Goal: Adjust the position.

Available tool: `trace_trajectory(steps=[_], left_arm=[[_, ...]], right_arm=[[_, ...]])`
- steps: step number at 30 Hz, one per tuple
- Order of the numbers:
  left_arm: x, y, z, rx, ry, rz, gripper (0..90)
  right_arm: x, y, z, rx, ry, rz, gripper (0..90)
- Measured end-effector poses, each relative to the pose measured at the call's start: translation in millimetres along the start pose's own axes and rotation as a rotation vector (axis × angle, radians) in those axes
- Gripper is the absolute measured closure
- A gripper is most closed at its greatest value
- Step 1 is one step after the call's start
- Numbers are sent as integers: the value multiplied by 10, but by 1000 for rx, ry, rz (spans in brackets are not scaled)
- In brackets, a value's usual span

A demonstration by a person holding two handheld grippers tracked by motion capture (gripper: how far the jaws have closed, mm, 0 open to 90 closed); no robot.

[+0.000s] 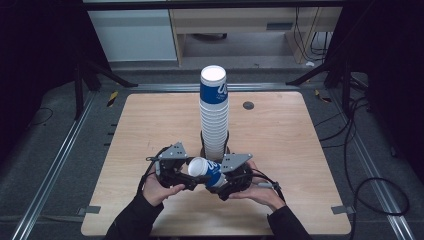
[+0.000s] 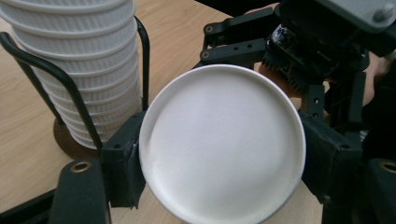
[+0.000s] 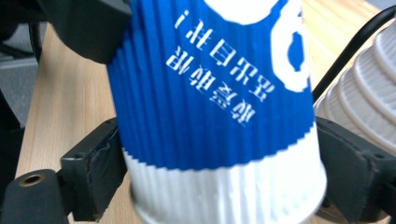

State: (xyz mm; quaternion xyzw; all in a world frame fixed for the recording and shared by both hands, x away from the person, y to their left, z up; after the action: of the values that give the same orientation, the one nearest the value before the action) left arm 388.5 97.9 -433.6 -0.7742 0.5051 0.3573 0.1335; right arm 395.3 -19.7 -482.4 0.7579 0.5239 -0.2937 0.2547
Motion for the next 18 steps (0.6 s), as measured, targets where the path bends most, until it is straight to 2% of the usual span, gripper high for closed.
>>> trace_trajectory(steps=[1, 8, 13, 14, 16, 18], left_arm=[[-34, -24, -3, -7, 14, -9, 262], [-169, -112, 9, -24, 66, -37, 262], [-232, -159, 32, -36, 94, -47, 262], [-259, -188, 44, -38, 113, -54, 262], [-270, -201, 49, -43, 121, -54, 262], [-301, -236, 59, -50, 149, -53, 262]], right_arm=[[-23, 13, -5, 16, 10, -3, 86], [-147, 57, -18, 48, 63, -2, 80], [-245, 117, -8, 80, 94, 4, 80], [-298, 152, 2, 99, 114, 7, 80], [-324, 165, 10, 106, 122, 6, 80], [-393, 199, 28, 124, 147, 7, 80]])
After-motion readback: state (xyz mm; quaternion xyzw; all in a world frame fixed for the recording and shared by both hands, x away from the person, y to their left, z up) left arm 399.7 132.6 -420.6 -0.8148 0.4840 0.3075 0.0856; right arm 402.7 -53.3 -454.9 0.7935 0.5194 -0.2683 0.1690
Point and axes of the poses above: each handheld gripper's, and its own axes: x roughly forward along the jaws, z roughly out of its underside, y roughly to its right, the point moved 7 cm from there along x, roughly forward along the jaws, and after that the axes turned 12 degrees about -y, right-handed, at the moved point
